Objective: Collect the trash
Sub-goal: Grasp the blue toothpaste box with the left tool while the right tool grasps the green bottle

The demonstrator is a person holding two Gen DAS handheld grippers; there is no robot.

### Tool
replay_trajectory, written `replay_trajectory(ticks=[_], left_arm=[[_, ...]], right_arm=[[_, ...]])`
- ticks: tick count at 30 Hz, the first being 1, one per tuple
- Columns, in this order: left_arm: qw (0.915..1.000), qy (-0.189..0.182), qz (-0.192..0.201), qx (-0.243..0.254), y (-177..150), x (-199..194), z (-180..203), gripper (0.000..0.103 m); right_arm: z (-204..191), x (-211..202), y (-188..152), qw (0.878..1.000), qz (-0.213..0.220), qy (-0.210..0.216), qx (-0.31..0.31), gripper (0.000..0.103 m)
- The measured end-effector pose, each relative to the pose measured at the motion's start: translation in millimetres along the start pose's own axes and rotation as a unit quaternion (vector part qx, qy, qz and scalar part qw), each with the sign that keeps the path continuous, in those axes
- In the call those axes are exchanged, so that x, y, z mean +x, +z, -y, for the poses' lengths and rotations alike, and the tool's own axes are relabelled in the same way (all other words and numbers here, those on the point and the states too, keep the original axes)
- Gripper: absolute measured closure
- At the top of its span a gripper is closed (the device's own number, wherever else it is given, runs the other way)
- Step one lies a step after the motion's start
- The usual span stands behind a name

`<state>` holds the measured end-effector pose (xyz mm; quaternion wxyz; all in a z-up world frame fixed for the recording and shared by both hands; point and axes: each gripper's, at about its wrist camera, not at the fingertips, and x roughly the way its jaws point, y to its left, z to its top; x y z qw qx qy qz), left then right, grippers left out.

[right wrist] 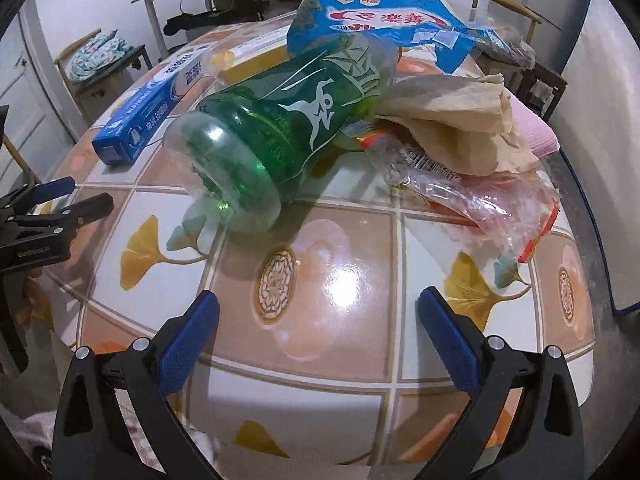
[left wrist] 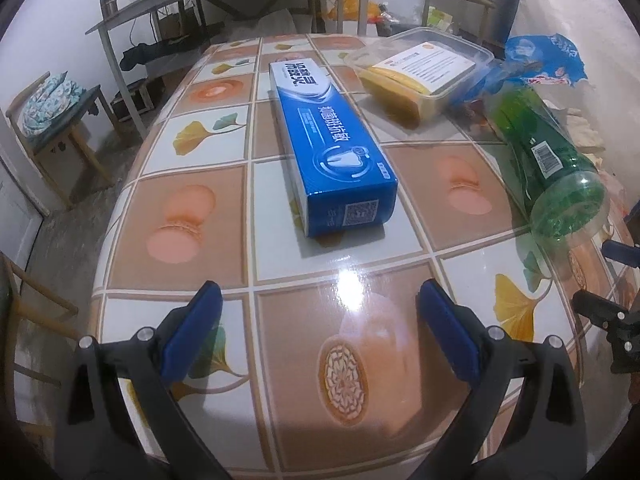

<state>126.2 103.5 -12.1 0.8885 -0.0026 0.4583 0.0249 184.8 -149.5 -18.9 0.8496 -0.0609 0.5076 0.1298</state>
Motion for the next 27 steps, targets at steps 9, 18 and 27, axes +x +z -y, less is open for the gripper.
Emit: replay_trajectory(ticks=[9, 18, 27], left_arm=[[0.9998, -0.011, -0.010, 0.013, 7.7, 5.8, -1.2, 0.007], [0.9998, -0.010, -0.017, 0.009, 12.8, 9.5, -1.2, 0.007], [0.9969, -0.068, 0.035, -0.017, 11.6, -14.2, -13.8, 0.008]], right_arm=[[-4.0, 4.8, 6.9, 1.000, 0.005, -0.010, 0.015, 0.006], [-4.9, 11.5, 22.1, 0.999, -0.017, -0.024, 0.040, 0.006], [6.1, -3.5, 15.0, 0.998, -0.003, 0.033, 0.055, 0.006]])
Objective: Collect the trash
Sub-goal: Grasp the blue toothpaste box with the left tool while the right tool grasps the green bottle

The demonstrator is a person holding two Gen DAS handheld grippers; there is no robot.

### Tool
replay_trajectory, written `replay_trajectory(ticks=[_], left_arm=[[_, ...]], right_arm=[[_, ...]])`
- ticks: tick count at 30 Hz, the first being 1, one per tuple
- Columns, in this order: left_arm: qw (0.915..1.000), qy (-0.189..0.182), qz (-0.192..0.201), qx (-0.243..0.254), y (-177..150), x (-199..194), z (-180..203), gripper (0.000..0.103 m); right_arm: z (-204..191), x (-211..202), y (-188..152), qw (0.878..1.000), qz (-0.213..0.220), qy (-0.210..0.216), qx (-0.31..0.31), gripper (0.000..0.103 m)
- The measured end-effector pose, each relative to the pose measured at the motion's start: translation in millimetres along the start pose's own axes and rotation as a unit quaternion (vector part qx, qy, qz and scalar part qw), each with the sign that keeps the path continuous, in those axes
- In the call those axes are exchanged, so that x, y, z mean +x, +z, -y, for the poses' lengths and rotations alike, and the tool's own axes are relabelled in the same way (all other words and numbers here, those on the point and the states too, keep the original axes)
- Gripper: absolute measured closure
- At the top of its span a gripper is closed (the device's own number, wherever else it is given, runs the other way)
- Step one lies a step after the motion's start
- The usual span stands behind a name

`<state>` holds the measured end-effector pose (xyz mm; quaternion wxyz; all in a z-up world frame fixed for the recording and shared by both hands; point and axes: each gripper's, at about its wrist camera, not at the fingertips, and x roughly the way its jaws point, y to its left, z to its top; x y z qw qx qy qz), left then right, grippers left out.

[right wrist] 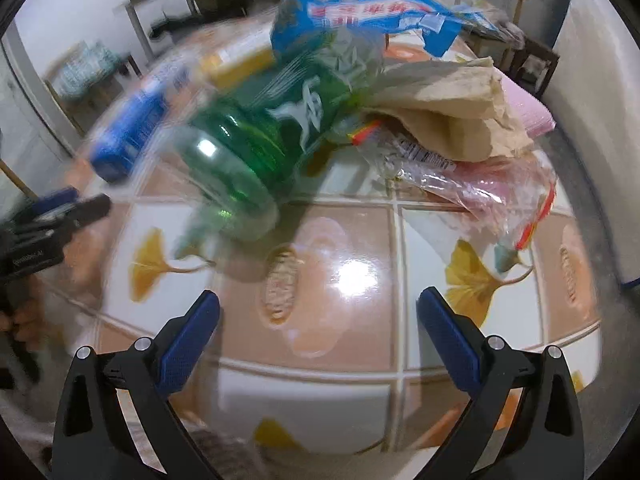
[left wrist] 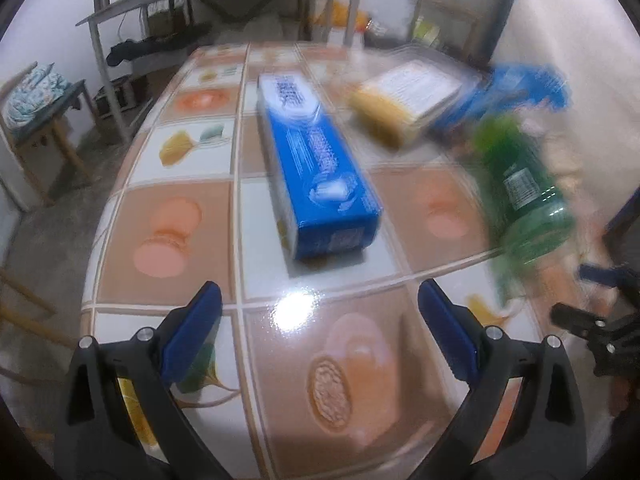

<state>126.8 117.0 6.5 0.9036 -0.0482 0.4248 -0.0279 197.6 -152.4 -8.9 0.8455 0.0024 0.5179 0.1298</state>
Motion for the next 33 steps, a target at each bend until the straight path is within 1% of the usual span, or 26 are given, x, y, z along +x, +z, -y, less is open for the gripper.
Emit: replay_trajectory(ticks=[3, 5, 6, 8, 10, 13, 15, 17, 18, 20, 22, 24, 25, 26, 27, 29, 33], left_arm=[[0.9964, -0.021, 0.081, 0.013, 6.8, -35.3, -4.7, 0.008], [0.9943, -0.035, 0.101, 0.011, 19.2, -42.2, -8.3, 0.008], [0.9939, -0.041, 0.102, 0.008, 26.6, -41.1, -10.0, 0.008], [0.9946, -0.051, 0.090, -0.005, 47.3, -30.8, -13.9, 0.008], [0.9953, -0.063, 0.072, -0.018, 66.7, -14.9, -14.6, 0.008], [0.9980, -0.041, 0.046, -0.014, 85.9, 11.1, -10.0, 0.008], [0.9992, -0.024, 0.032, -0.006, 91.8, 26.4, -6.5, 0.012], [0.9998, -0.009, 0.016, 0.007, 92.1, 39.7, -2.9, 0.024], [0.9999, -0.002, 0.009, 0.011, 91.4, 44.6, -1.4, 0.026], [0.9999, 0.000, -0.010, 0.004, 89.4, 55.4, -3.1, 0.037], [0.9998, -0.001, -0.019, -0.008, 88.0, 59.7, -7.3, 0.043], [0.9996, -0.002, -0.020, -0.019, 86.9, 61.2, -11.4, 0.048], [0.9993, -0.007, -0.021, -0.029, 86.0, 60.8, -13.9, 0.055], [0.9990, -0.013, -0.023, -0.036, 85.5, 60.3, -15.2, 0.055], [0.9986, -0.017, -0.023, -0.044, 85.3, 60.8, -16.4, 0.055], [0.9981, -0.022, -0.021, -0.054, 82.6, 58.5, -17.0, 0.055], [0.9977, -0.026, -0.021, -0.059, 71.8, 48.5, -17.8, 0.056]], right_arm=[[9.1, -22.2, 0.0, 0.997, 0.048, 0.045, 0.030, 0.006], [12.3, -33.7, 5.1, 0.994, 0.080, 0.063, 0.041, 0.006], [14.5, -38.6, 11.3, 0.991, 0.098, 0.077, 0.049, 0.006], [17.6, -40.3, 27.2, 0.985, 0.118, 0.105, 0.063, 0.006], [18.7, -35.8, 45.7, 0.982, 0.122, 0.123, 0.081, 0.006], [19.5, -22.0, 69.2, 0.977, 0.112, 0.148, 0.105, 0.009], [15.5, -9.0, 79.7, 0.978, 0.100, 0.145, 0.113, 0.013], [13.1, 0.6, 84.2, 0.979, 0.089, 0.139, 0.117, 0.015], [11.9, 6.1, 85.9, 0.981, 0.082, 0.131, 0.117, 0.017], [13.8, 14.3, 87.2, 0.982, 0.071, 0.123, 0.121, 0.019], [18.3, 20.4, 85.0, 0.981, 0.059, 0.129, 0.130, 0.023], [22.5, 26.8, 85.1, 0.979, 0.049, 0.139, 0.141, 0.030], [24.8, 28.6, 83.7, 0.977, 0.045, 0.148, 0.147, 0.033], [27.4, 31.4, 83.5, 0.974, 0.039, 0.158, 0.155, 0.038], [29.8, 32.2, 81.7, 0.972, 0.036, 0.169, 0.162, 0.040], [33.7, 32.8, 80.0, 0.968, 0.033, 0.180, 0.174, 0.041], [37.2, 26.9, 71.0, 0.963, 0.034, 0.192, 0.186, 0.042]])
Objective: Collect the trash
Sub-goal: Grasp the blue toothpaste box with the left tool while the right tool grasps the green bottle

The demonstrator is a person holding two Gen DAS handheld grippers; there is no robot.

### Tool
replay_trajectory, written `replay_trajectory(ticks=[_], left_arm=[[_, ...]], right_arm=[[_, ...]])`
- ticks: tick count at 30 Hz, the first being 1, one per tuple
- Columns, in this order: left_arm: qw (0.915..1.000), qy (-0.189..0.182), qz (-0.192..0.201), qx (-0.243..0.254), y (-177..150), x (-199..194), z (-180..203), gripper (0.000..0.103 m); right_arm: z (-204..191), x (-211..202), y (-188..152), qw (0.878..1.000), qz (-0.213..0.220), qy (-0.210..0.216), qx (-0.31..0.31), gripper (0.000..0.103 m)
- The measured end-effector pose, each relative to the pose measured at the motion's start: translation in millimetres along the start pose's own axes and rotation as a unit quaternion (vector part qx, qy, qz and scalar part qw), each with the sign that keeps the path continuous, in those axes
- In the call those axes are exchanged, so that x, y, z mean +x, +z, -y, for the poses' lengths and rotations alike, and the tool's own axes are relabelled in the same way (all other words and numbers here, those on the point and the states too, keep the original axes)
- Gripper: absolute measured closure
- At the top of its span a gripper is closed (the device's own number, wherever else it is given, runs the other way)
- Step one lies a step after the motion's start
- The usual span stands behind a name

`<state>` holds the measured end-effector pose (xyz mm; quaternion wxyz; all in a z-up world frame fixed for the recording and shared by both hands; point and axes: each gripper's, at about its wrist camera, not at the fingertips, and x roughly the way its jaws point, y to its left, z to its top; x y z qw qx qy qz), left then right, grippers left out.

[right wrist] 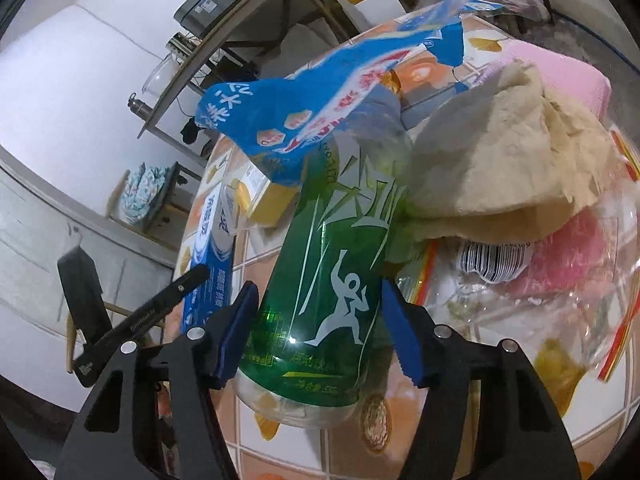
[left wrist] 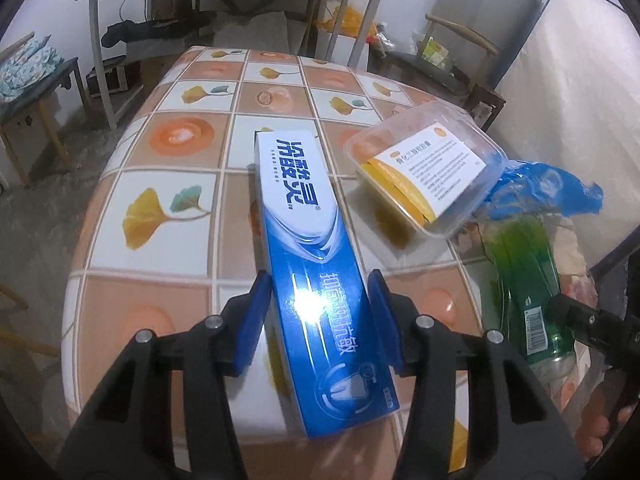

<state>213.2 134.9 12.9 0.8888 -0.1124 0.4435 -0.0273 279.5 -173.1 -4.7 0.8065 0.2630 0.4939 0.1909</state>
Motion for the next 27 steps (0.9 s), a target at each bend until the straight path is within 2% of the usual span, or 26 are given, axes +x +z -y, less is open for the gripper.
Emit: replay_trajectory(ticks=[8, 16, 20, 27], left_arm=[[1.0000, -0.004, -0.008, 0.000, -31.2, -25.8, -3.4, 0.056], [0.9980, -0.047, -0.042, 0.002, -57.4, -46.7, -3.5, 0.056], [0.9973, -0.059, -0.043, -0.011, -55.9, -45.1, -6.4, 0.055], [0.9949, -0.082, -0.052, -0.029, -48.0, -31.6, -5.6, 0.055]], right_arm=[[-0.6, -18.6, -24.5, 1.000, -0.016, 0.012, 0.007, 0.044], [-10.3, -21.4, -45.1, 0.998, -0.062, 0.003, -0.024, 0.043], [-13.8, -21.3, -40.7, 0.998, -0.060, 0.002, -0.027, 0.032], [-2.7, -20.3, -22.2, 0.999, -0.044, 0.008, -0.005, 0.030]])
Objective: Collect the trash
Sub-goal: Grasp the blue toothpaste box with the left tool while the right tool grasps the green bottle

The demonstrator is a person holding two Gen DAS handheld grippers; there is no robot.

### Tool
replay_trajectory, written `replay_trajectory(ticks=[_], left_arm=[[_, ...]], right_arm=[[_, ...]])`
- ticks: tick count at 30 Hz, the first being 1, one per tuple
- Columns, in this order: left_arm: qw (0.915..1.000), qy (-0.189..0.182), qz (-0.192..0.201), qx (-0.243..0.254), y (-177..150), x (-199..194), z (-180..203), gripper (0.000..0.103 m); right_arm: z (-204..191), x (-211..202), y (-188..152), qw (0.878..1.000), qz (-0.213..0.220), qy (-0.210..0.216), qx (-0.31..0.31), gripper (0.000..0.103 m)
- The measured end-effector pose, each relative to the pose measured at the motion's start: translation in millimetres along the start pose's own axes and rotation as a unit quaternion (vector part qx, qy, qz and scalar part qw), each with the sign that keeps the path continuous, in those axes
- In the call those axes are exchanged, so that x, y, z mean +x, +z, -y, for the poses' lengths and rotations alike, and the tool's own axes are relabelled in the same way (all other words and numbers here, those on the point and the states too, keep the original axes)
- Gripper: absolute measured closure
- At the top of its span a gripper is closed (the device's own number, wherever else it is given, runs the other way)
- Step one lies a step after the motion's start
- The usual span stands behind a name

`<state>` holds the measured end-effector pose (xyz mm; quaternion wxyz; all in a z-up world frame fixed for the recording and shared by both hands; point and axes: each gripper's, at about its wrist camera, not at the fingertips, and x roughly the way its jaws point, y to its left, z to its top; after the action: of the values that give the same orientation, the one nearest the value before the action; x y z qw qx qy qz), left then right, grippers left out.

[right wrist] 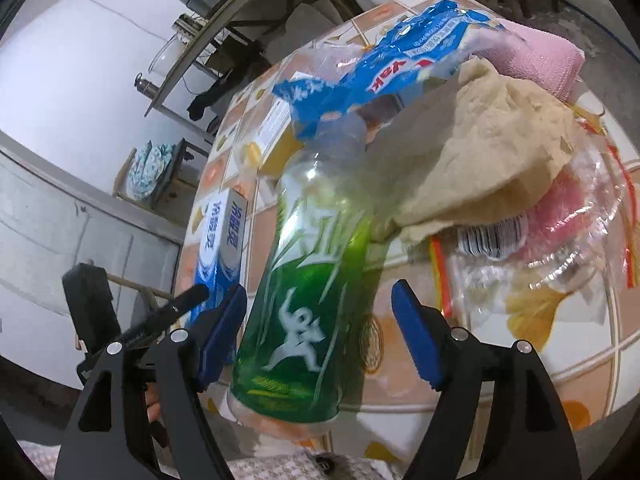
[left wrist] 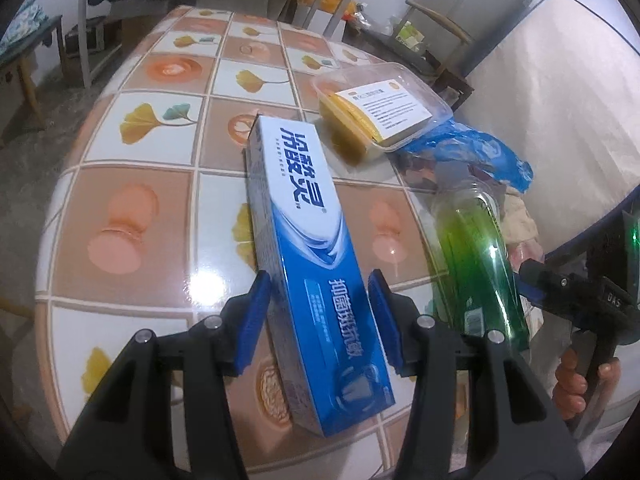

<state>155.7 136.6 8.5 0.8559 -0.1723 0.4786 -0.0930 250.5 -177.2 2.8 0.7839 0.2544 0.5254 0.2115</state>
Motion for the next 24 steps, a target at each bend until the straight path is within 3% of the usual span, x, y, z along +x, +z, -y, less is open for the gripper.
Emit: replay_trajectory(ticks=[10, 19, 24], left_arm=[[0.9997, -0.014, -0.004, -0.021, 7.9, 10.4, -5.1, 0.053], [0.9997, -0.014, -0.005, -0.018, 9.5, 17.4, -0.6, 0.047], [1.0000, -0.007, 0.002, -0.006, 9.3, 18.5, 4.3, 0.047]], right_arm=[[-5.7, 31.5, 7.1, 0.998, -0.031, 0.043, 0.019, 0.030], [-7.4, 50.8, 5.7, 0.997, -0.046, 0.045, 0.031, 0.030], [-1.4, 57.5, 3.1, 0.996, -0.052, 0.052, 0.047, 0.043]])
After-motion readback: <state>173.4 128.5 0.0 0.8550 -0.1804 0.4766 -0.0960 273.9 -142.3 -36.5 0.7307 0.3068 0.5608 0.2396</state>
